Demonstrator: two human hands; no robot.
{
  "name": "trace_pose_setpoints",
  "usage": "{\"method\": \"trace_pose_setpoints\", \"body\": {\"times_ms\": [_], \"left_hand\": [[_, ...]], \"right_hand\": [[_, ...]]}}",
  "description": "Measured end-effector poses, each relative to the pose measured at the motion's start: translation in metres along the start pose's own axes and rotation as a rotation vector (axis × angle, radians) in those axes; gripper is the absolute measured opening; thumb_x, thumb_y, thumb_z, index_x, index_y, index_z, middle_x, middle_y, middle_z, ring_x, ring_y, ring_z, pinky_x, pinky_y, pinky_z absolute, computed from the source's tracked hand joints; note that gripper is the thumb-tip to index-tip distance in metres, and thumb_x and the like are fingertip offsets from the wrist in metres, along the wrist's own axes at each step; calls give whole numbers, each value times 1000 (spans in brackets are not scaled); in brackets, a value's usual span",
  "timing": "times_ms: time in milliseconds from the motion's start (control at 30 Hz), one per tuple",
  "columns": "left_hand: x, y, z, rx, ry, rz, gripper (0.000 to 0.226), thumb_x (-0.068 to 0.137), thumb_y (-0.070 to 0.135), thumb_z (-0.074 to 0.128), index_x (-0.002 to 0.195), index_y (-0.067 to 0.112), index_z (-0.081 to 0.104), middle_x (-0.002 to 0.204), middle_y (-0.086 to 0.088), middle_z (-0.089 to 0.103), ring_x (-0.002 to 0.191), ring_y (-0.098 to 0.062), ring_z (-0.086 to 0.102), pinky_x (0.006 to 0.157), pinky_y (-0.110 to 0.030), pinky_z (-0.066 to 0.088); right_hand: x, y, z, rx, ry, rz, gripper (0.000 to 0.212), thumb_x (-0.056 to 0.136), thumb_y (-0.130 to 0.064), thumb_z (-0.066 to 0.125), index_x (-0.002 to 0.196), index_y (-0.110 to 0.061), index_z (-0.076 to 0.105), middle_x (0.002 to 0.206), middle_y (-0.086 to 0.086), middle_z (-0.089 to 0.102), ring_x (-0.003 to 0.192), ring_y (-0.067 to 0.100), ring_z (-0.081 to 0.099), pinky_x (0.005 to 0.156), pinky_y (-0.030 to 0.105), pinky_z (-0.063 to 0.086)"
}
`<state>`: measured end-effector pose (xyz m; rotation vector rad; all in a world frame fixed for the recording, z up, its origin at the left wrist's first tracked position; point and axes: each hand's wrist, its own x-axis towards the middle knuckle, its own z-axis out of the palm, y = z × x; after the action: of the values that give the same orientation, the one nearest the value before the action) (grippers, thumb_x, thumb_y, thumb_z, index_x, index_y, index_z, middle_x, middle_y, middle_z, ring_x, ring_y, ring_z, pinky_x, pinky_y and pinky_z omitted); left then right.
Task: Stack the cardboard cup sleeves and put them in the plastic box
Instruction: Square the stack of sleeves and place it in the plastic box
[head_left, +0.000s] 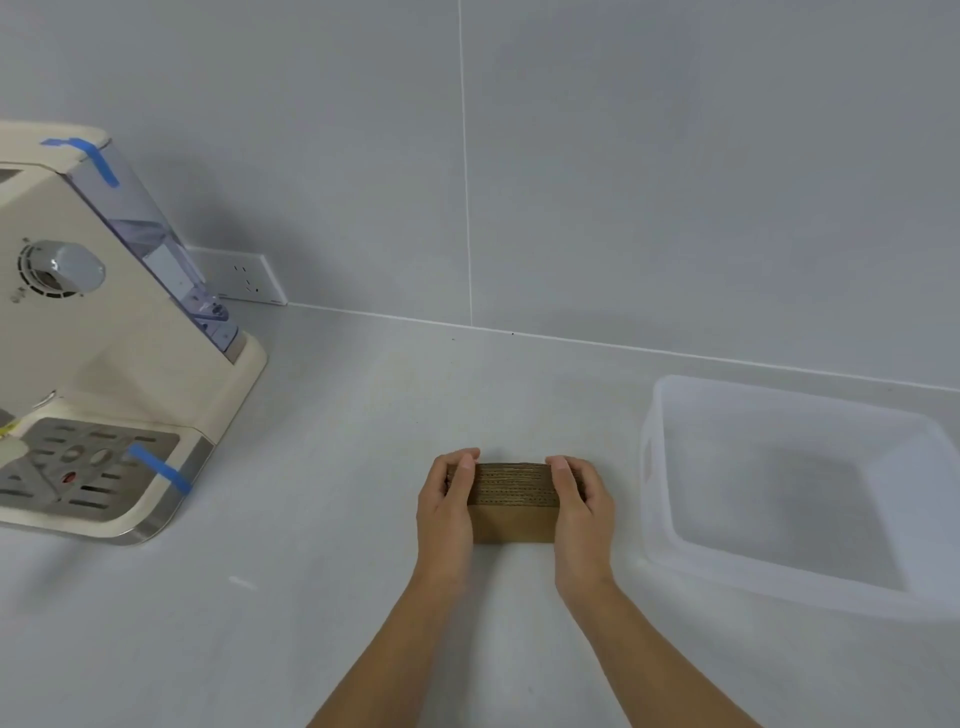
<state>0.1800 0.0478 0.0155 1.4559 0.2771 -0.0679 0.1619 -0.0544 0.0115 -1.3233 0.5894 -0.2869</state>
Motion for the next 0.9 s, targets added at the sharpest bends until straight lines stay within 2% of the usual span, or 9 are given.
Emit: {"method": "trace_pose_setpoints", "body": {"times_ms": [33,100,167,300,400,500,733,833,900], "left_hand": [[0,0,2,14,33,6,24,95,26,44,86,12,61,85,7,60,80,-6,53,62,-3,38],[-2,2,4,3,86,31,32,96,28,41,75,9,55,73,6,55,71,-8,48,62,-14,38],[-3,5,4,-31,96,78,31,96,24,41,72,11,54,68,12,56,67,-2,49,61,-14,37],[-4,-4,1,5,51,85,26,96,18,43,77,10,58,75,6,58,63,6,51,58,-6,38],[-4,-7,5,37,67,68,26,95,17,43,76,6,57,72,2,55,60,5,49,56,-6,37],[-3,-1,7,10,89,111,27,96,15,42,73,8,55,71,2,55,63,0,49,58,-9,38],[-3,-13,5,100,73,77,28,96,20,41,75,8,54,71,1,53,63,-3,48,62,-16,39],[-4,-12,3,90,37,79,27,96,22,41,76,8,54,73,1,53,63,-1,48,60,-11,39],[-4,-9,-3,117,-54,87,19,94,25,47,84,11,56,79,3,57,69,0,51,63,-7,40]], "right_hand": [[-1,-1,1,6,1,-11,18,92,-19,52,79,-16,63,81,-2,61,80,12,54,69,19,41],[-5,-5,1,26,-12,-51,19,92,-16,52,77,-15,63,76,-4,60,75,8,54,66,14,43],[-7,-7,-2,45,-31,-99,19,92,-13,52,78,-15,64,74,-8,62,71,-1,57,63,7,44],[-6,3,-9,5,-60,-95,20,93,-11,49,82,-17,64,83,-3,64,73,-6,58,67,6,44],[-4,4,-6,-13,-20,-74,23,93,-8,48,74,-14,60,74,-2,59,64,-3,52,64,13,43],[0,-3,-4,0,-10,-120,22,91,-6,49,72,-11,59,71,-1,56,62,0,50,60,8,41],[4,7,-12,-82,-65,-128,28,93,-12,50,66,-15,55,57,-16,52,58,0,46,57,8,38],[4,8,-10,-64,-48,-120,30,94,-14,49,64,-16,52,54,-18,50,57,1,44,55,9,37],[4,7,-9,-68,-46,-116,30,94,-16,49,64,-16,52,54,-18,51,55,-1,44,54,8,37]]}}
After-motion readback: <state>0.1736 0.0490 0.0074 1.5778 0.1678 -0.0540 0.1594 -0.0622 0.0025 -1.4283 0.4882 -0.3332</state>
